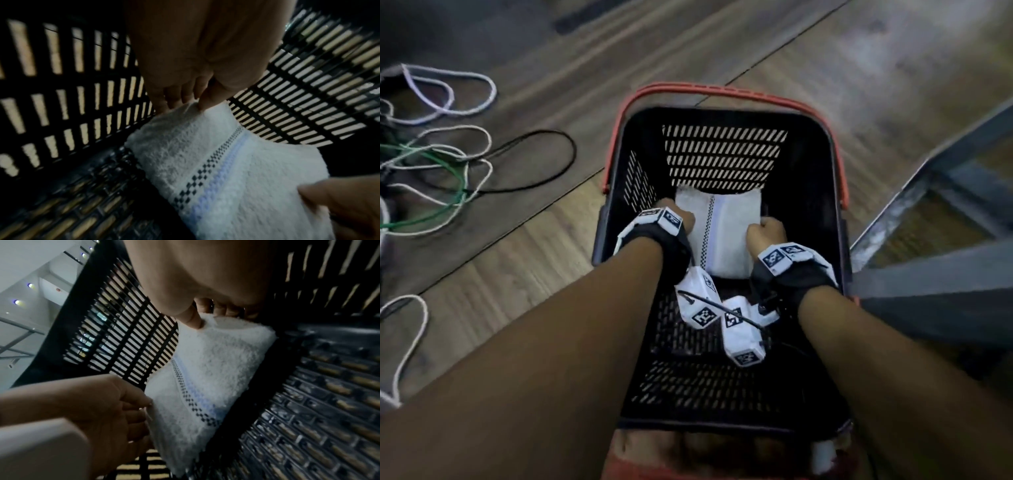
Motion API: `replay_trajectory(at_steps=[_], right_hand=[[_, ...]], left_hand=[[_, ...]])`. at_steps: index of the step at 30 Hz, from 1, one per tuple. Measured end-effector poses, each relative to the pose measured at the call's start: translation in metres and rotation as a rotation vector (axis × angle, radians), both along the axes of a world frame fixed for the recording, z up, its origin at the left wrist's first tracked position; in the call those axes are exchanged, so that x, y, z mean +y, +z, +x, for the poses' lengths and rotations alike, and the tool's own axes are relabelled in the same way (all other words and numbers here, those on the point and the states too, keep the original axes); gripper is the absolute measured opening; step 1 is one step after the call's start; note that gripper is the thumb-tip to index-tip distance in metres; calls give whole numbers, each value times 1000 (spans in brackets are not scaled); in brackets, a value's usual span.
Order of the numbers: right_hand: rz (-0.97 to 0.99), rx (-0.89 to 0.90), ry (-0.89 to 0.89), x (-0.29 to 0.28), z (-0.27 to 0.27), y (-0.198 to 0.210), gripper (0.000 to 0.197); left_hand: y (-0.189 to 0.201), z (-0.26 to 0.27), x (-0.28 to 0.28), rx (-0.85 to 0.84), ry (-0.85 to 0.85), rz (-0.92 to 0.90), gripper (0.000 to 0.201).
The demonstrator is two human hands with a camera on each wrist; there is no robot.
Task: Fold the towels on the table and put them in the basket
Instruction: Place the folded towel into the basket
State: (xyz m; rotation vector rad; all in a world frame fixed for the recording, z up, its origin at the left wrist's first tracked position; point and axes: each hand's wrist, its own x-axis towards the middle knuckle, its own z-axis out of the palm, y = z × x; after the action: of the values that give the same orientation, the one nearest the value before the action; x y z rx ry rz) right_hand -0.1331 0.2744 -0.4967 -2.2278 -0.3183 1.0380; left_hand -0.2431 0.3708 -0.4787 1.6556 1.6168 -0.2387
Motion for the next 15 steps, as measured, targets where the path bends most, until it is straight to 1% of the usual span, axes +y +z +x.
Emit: replay_trajectory(at_steps=[1,2,3,4,5,6,7,8,9,10,11,12,13,15], right_hand=[[8,0,-12,3,0,-6,40],[18,3,-35,5,0,-11,40],[28,7,-66,7,0,-15,40],[37,4,-98,8,0,-17,39],[46,-11,-122,9,-2,-19,39],[49,-32,-133,9,-3,-20,38],[50,-57,-134,9,-5,-21,37],[54,-83,-129,8,-6,-21,36],[56,-110,-117,8,-7,-21,36],[54,-137,-95,8,-8,-21,38],[46,-172,-65,8,-11,-21,41],[35,-231,-25,8,-14,-21,46],[20,-329,36,8,-18,-22,52],[1,-592,215,8,-26,-24,62]], left_hand=[[-7,3,1,14,-7,5,29],[-13,4,2,25,-16,3,18],[-18,3,3,32,-14,9,18],[-22,1,4,44,-5,8,28],[-24,0,4,65,-7,-8,33],[-24,-1,3,62,-9,-19,33],[-26,-1,2,53,11,-25,25],[-25,0,0,33,36,-20,11],[-25,0,-3,5,76,8,18],[-26,2,-7,-19,110,45,36],[-26,2,-13,-46,125,103,46],[-27,1,-20,-73,106,202,50],[-28,1,-26,-87,50,317,52],[-34,1,-34,-69,-135,500,56]])
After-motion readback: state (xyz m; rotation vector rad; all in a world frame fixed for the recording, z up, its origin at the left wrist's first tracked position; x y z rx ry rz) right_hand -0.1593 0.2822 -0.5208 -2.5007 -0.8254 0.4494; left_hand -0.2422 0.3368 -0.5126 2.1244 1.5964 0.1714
